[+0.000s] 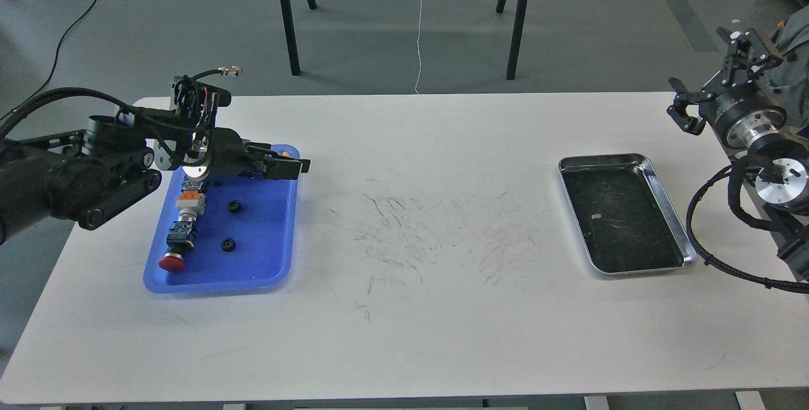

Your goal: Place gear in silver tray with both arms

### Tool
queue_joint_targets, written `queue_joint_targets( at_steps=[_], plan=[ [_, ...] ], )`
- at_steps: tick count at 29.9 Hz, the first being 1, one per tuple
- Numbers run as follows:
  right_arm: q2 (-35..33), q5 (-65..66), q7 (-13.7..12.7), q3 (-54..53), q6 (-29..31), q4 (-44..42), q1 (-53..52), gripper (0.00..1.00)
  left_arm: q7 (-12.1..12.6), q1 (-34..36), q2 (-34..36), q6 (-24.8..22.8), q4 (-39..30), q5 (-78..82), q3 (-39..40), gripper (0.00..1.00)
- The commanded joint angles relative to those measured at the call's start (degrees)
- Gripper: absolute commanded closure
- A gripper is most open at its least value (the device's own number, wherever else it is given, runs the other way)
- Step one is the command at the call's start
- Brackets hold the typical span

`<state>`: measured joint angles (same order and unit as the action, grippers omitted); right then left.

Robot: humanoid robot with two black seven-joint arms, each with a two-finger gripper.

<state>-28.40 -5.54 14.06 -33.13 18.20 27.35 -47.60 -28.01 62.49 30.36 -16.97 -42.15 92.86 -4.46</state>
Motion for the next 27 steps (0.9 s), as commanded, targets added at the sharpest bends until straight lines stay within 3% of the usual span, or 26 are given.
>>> queue_joint_targets(
  at_steps=[1,27],
  plan=[
    [-0.08,0.00,0.00,0.00,0.00,0.07,0.32,0.02,0.01,-0.09,0.76,1.41,-0.30,1.79,-2.65,0.01],
    [-0.08,0.00,0.00,0.17,-0.27,-0.02,0.67,0.02,0.01,-2.20,2.52,8.45,1.20,6.63,-10.21,0.14]
  ],
)
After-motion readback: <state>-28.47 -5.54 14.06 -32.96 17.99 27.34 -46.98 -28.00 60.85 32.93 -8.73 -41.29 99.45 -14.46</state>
